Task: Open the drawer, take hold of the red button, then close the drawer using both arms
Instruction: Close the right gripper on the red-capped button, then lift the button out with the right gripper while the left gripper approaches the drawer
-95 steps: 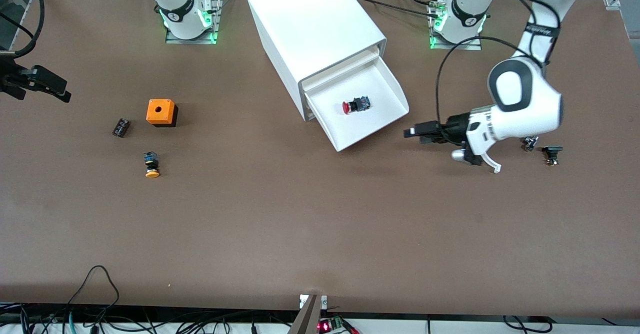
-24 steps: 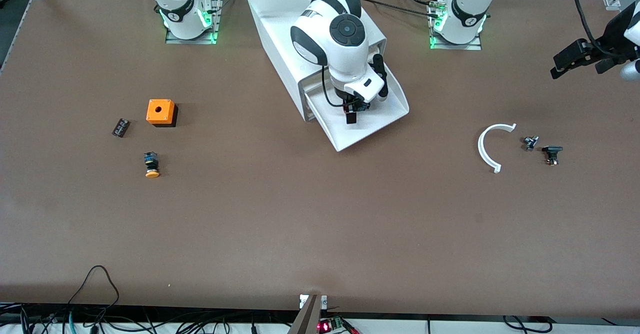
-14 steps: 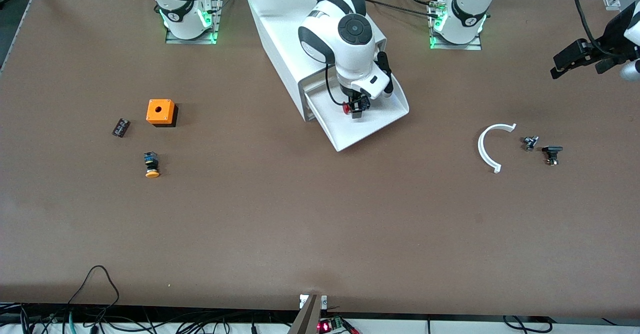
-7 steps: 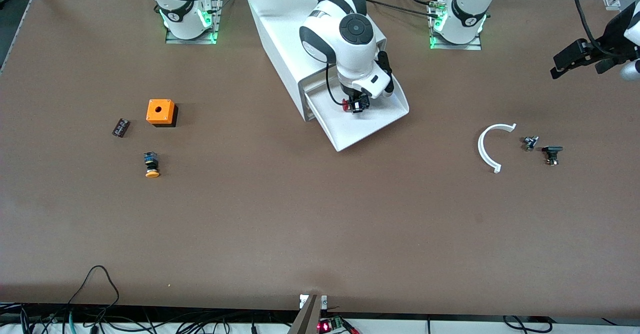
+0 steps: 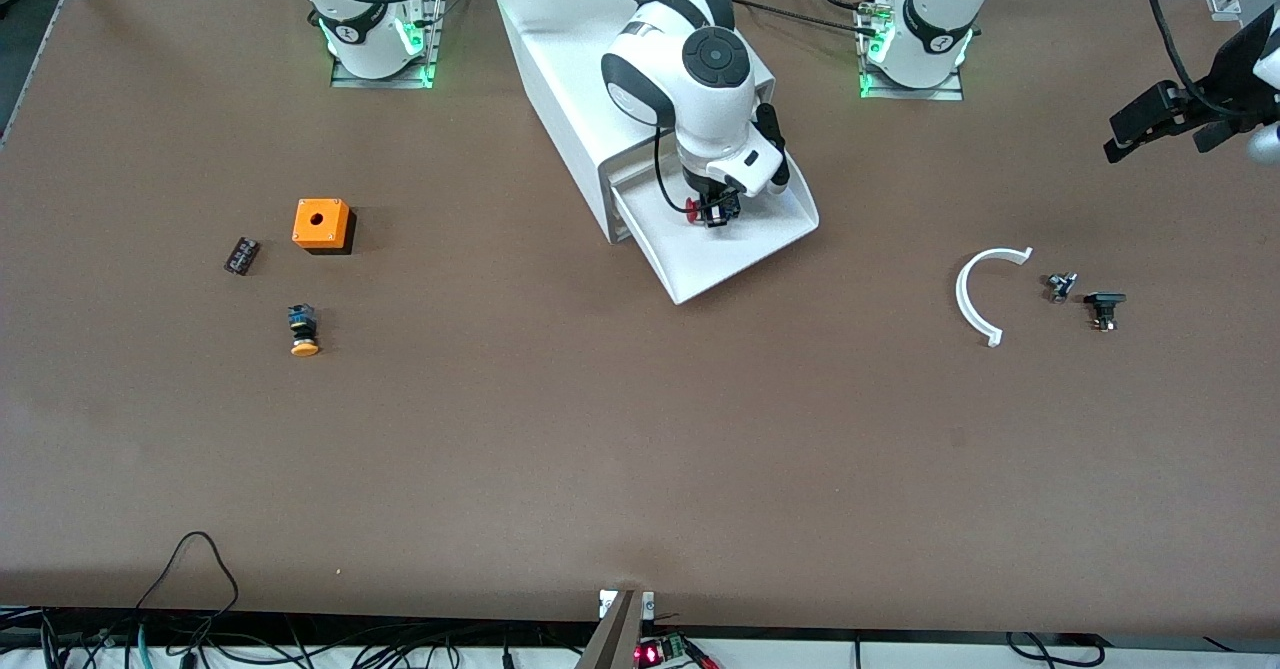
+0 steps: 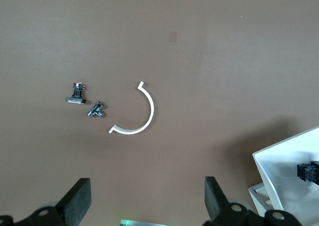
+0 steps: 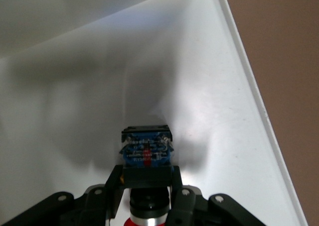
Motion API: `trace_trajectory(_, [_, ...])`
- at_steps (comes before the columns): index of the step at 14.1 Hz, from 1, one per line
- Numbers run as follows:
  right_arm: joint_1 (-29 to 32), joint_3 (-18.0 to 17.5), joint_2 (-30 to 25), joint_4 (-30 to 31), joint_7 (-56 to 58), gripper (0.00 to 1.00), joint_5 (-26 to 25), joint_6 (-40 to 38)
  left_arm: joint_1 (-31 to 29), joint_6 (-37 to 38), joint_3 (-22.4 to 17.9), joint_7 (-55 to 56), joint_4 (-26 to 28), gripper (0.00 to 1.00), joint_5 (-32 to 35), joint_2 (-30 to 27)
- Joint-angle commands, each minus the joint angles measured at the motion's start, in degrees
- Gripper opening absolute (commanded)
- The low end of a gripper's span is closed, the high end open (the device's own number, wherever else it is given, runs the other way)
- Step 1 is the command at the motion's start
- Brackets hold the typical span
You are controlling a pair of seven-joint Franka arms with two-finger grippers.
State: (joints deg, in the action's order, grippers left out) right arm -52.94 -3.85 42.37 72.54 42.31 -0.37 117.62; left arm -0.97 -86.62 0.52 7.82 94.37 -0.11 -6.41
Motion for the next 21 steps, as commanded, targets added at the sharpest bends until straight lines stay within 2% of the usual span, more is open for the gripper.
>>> trace_trajectory(1, [-0.3, -0.4, 1.3, -2.3, -0.3, 0.31, -0.9, 0.3, 0.6, -1.0, -0.7, 0.6, 0.8, 1.00, 1.4, -0.3])
trace_trajectory(7, [0.1, 0.0, -2.7, -3.9, -7.6, 0.29, -0.9, 0.2, 0.6, -3.9, -1.0, 0.4, 0.9, 1.00, 1.3, 0.5])
trace_trajectory(9, [2.1, 0.2, -4.6, -3.7, -12.7, 0.29, -1.3, 0.2, 0.6, -3.9, -0.9, 0.7, 1.0, 1.00, 1.3, 0.9])
trace_trajectory(11, [5.2, 0.2, -6.2, -3.6, -16.2, 0.29, -4.5, 0.3, 0.7, -5.4, -0.9, 2.2, 1.8, 1.00, 1.3, 1.7])
trace_trajectory(12, [6.7, 0.4, -6.8, -3.6, -17.6, 0.29, -4.6, 0.3, 0.8, -6.4, -0.8, 5.2, 2.7, 1.00, 1.3, 2.3])
trace_trajectory(15, [10.2, 3.3, -9.0, -3.3, -25.5, 0.29, -4.6, 0.2, 3.1, -13.0, -0.1, 15.3, 7.2, 1.00, 1.3, 4.2])
trace_trajectory(17, [13.6, 3.9, -11.1, -1.0, -29.0, 0.29, -4.6, 0.2, 5.0, -18.8, 0.3, 21.0, 11.8, 1.00, 0.8, 5.0])
trace_trajectory(19, [18.5, 4.0, -12.9, 2.8, -38.6, 0.29, -4.5, 0.4, 5.8, -26.7, 2.9, 26.9, 16.9, 1.00, 0.6, 6.1])
trace_trajectory(21, [22.1, 4.0, -12.8, 4.5, -43.3, 0.29, -4.4, 0.7, 6.3, -35.5, 6.0, 34.1, 21.0, 1.00, 0.6, 8.6])
